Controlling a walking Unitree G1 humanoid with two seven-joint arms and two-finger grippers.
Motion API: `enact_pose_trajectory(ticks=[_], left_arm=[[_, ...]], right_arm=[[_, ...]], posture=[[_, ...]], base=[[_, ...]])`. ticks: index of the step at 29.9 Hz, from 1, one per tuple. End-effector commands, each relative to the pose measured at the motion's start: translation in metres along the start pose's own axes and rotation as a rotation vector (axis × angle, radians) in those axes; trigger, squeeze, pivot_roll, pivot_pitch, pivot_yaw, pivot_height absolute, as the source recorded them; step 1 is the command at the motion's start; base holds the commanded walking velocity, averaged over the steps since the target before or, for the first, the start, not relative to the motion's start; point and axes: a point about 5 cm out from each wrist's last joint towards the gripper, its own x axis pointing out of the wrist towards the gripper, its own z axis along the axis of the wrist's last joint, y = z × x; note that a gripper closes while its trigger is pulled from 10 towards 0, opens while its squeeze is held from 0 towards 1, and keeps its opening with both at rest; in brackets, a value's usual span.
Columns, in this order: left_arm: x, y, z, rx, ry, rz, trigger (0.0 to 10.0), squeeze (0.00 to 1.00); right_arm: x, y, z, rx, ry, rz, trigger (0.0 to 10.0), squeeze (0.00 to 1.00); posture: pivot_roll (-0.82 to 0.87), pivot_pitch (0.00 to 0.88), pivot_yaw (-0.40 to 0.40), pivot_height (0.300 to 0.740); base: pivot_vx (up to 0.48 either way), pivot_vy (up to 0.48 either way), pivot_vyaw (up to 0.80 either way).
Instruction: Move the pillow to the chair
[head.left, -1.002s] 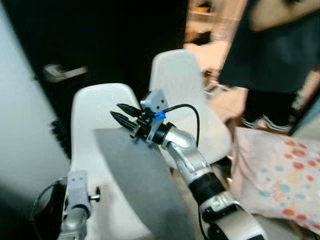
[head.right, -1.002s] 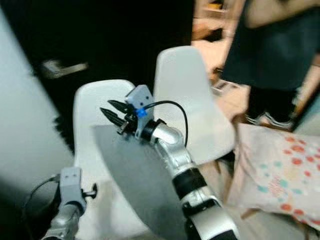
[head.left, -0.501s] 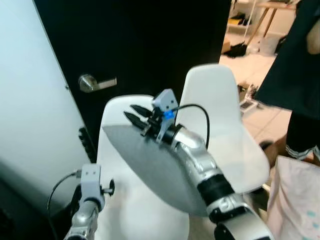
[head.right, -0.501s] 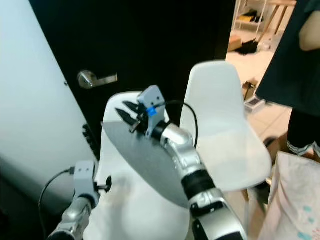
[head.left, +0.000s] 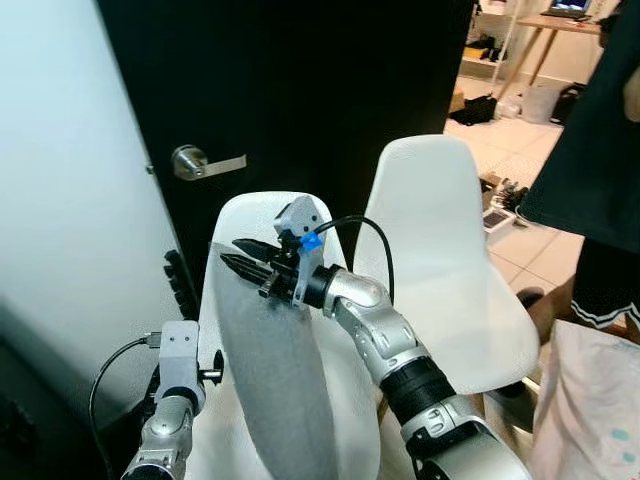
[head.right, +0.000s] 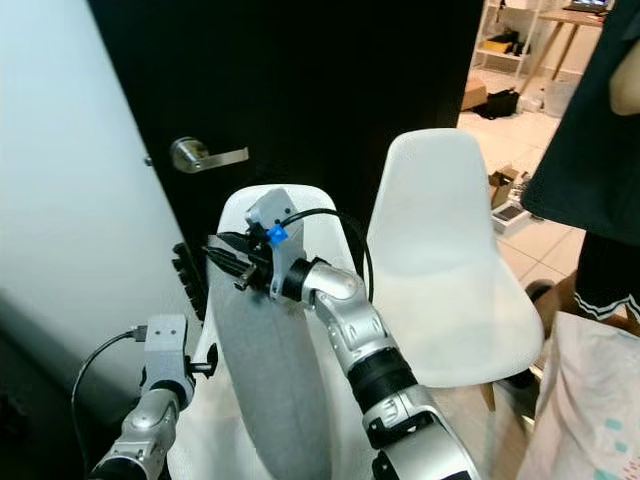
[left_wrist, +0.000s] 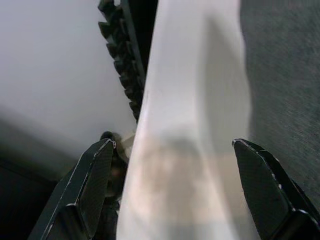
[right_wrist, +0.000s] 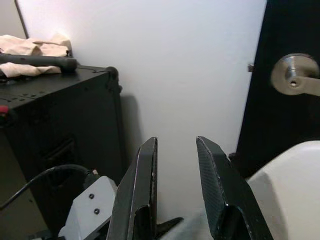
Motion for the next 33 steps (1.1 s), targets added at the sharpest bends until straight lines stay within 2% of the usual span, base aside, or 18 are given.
enact_pose_trajectory(ticks=[1, 10, 16, 23, 27, 28, 29, 30, 31, 33], left_arm=[[0.003, 0.003, 0.006, 0.030, -0.016, 0.004, 10.0, 0.00], [0.005, 0.002, 0.011, 0.056, -0.030, 0.012, 10.0, 0.00], [0.008, 0.014, 0.015, 0.073, -0.038, 0.064, 10.0, 0.00], [0.009, 0.019, 0.022, 0.112, -0.081, 0.130, 10.0, 0.00], [0.009, 0.019, 0.024, 0.123, -0.091, 0.143, 10.0, 0.00], [0.011, 0.025, 0.031, 0.132, -0.116, 0.190, 10.0, 0.00], [0.011, 0.025, 0.031, 0.132, -0.116, 0.190, 10.0, 0.00], [0.013, 0.031, 0.042, 0.134, -0.152, 0.243, 10.0, 0.00], [0.013, 0.031, 0.042, 0.134, -0.152, 0.243, 10.0, 0.00], [0.017, 0.043, 0.071, 0.131, -0.258, 0.338, 10.0, 0.00]], right_arm=[[0.003, 0.000, 0.005, 0.012, -0.026, 0.006, 10.0, 0.00], [0.002, 0.004, 0.005, 0.046, -0.025, 0.028, 10.0, 0.00], [0.003, 0.006, 0.015, 0.085, -0.082, 0.055, 10.0, 0.00], [0.009, 0.007, 0.033, 0.074, -0.141, 0.082, 10.0, 0.00], [0.010, 0.006, 0.036, 0.068, -0.148, 0.084, 10.0, 0.00], [0.015, 0.006, 0.043, 0.046, -0.156, 0.090, 10.0, 0.00], [0.015, 0.006, 0.043, 0.046, -0.156, 0.090, 10.0, 0.00], [0.020, 0.005, 0.049, 0.031, -0.164, 0.096, 10.0, 0.00], [0.020, 0.005, 0.049, 0.031, -0.164, 0.096, 10.0, 0.00], [0.029, 0.005, 0.059, 0.010, -0.180, 0.112, 10.0, 0.00]], posture=[[-0.07, 0.035, 0.031, 0.700], [-0.07, 0.037, 0.034, 0.670], [-0.06, 0.038, 0.030, 0.645], [-0.04, 0.029, 0.017, 0.620], [-0.04, 0.028, 0.014, 0.615], [-0.03, 0.023, 0.001, 0.610], [-0.03, 0.023, 0.001, 0.610], [-0.02, 0.021, -0.007, 0.605], [-0.02, 0.021, -0.007, 0.605], [0.00, 0.015, -0.021, 0.595]], base=[[0.000, 0.000, 0.00], [0.000, 0.000, 0.00], [0.000, 0.000, 0.00], [0.000, 0.000, 0.00], [0.000, 0.000, 0.00], [0.000, 0.000, 0.00], [0.000, 0.000, 0.00], [0.000, 0.000, 0.00], [0.000, 0.000, 0.00], [0.000, 0.000, 0.00]])
